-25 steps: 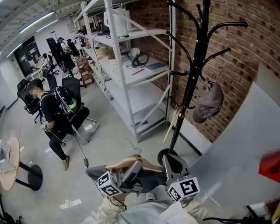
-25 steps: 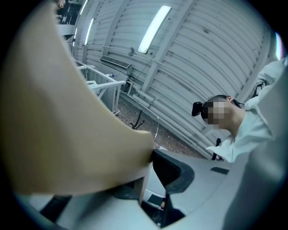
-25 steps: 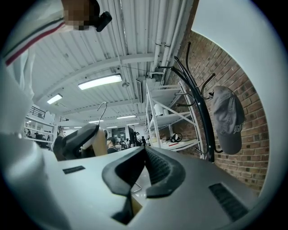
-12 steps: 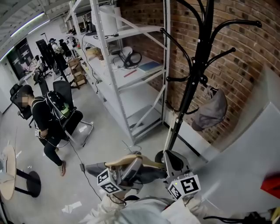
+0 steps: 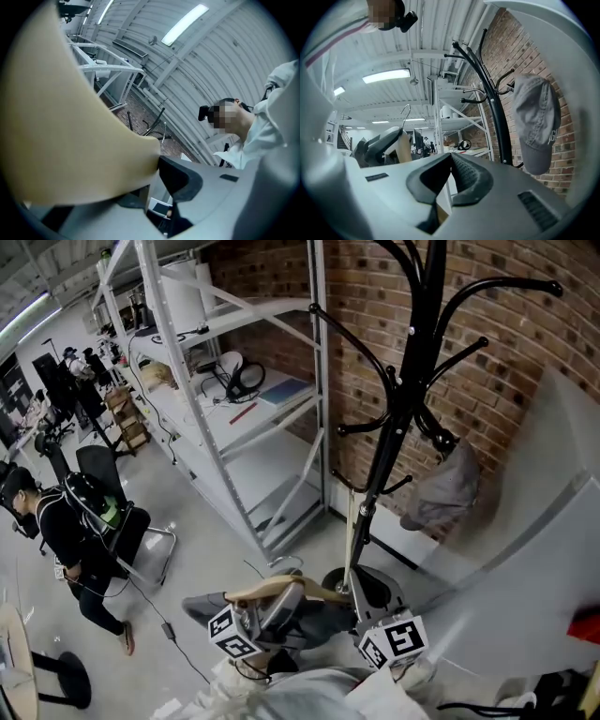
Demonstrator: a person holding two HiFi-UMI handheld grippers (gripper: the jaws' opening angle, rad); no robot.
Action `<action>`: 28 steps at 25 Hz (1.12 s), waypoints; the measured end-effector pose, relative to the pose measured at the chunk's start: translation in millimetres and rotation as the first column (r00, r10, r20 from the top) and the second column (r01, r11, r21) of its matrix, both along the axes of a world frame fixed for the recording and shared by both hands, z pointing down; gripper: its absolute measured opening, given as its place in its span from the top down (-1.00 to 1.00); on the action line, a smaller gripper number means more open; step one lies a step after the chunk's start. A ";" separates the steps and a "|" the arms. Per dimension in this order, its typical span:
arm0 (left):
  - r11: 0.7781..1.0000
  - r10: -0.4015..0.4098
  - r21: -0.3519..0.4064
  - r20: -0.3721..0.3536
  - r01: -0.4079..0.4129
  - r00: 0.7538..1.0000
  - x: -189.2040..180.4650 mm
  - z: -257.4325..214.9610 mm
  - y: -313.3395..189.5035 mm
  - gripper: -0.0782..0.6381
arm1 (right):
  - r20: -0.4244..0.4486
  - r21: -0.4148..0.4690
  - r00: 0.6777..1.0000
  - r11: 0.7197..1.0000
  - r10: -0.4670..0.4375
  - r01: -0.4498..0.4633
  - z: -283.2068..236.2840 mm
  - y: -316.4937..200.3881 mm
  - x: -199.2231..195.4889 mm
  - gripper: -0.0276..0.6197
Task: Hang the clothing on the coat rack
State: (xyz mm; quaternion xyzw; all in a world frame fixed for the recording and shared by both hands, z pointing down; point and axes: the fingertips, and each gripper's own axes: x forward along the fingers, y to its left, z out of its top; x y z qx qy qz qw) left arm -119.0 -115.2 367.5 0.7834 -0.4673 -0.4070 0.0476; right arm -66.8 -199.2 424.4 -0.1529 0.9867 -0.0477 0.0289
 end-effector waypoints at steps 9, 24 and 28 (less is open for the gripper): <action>0.975 0.222 0.016 -0.017 -0.222 0.975 -44.0 -6.7 -40.2 0.51 | -0.013 0.018 0.977 0.977 0.213 -0.213 -11.3 -29.6 -30.0 0.84; 0.854 0.521 0.010 -0.004 -0.520 0.854 -79.3 -9.6 -65.3 0.50 | -0.018 0.007 0.823 0.823 0.567 -0.567 -10.3 -50.0 -37.4 0.84; 0.825 0.565 0.008 -0.004 -0.565 0.825 -90.2 -5.6 -65.5 0.50 | -0.026 0.004 0.778 0.778 0.628 -0.628 -5.2 -41.0 -36.8 0.84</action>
